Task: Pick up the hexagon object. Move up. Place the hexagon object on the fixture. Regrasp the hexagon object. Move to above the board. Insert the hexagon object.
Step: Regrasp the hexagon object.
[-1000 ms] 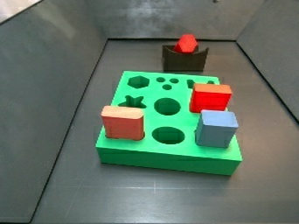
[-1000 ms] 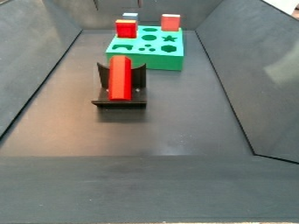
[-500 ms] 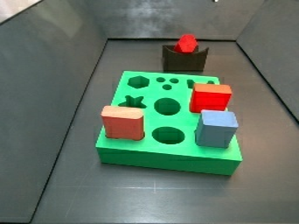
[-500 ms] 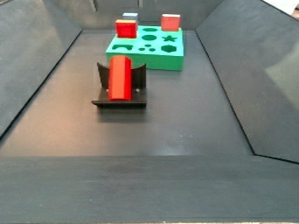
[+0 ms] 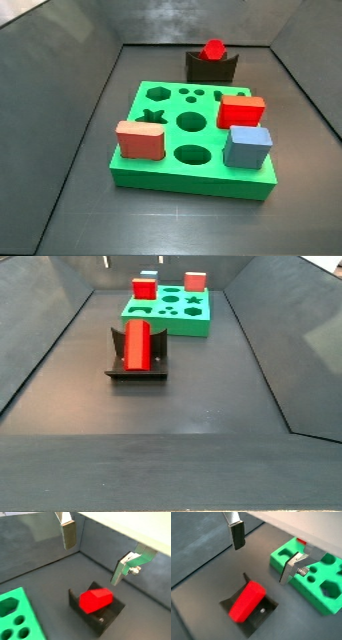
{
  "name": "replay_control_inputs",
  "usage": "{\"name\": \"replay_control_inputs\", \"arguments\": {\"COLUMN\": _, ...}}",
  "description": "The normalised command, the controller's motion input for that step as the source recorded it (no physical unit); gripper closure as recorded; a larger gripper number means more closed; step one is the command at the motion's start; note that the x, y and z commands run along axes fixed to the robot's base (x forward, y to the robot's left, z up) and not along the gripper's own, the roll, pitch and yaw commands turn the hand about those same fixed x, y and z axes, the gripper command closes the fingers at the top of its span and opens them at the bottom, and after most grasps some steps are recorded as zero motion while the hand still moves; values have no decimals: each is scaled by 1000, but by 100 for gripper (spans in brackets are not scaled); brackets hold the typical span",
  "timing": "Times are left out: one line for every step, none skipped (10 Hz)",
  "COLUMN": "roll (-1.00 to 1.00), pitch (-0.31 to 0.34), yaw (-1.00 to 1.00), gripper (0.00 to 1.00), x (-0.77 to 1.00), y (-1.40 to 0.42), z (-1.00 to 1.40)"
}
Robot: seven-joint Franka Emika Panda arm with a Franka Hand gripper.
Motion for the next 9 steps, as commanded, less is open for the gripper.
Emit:
{"name": "replay_control_inputs", "arguments": {"roll": 1000, "pitch": 47, "yaw": 47, "gripper": 0, "x": 33, "y": -23, "z": -10}}
{"name": "replay_control_inputs", "arguments": {"roll": 1000, "pitch": 54, "yaw": 50, "gripper": 0, "x": 46, "y": -24, "z": -12}}
{"name": "replay_control_inputs", "arguments": {"roll": 1000, "pitch": 64, "yaw": 54, "gripper": 0, "x": 59, "y": -27, "z": -13}}
{"name": "replay_control_inputs", "arguments": {"roll": 1000, "pitch": 77, "yaw": 60, "gripper": 0, "x": 75, "y": -28, "z": -19}}
{"name": "replay_control_inputs", "arguments": {"roll": 1000, "pitch": 92, "yaw": 67, "gripper": 0, "x": 89, "y": -32, "z": -19}}
{"name": "replay_control_inputs", "arguments": {"roll": 1000, "pitch": 118, "yaw": 81, "gripper": 0, "x": 101, "y": -36, "z": -16}}
{"name": "replay_control_inputs", "arguments": {"roll": 1000, "pitch": 137, "yaw": 94, "gripper": 0, "x": 108, "y": -39, "z": -18}}
{"name": "replay_control_inputs", "arguments": {"roll": 1000, "pitch": 159, "yaw": 115, "gripper": 0, "x": 114, "y": -39, "z": -24}}
{"name": "replay_control_inputs", "arguments": {"roll": 1000, "pitch": 189, "yaw": 154, "gripper": 0, "x": 114, "y": -43, "z": -21}}
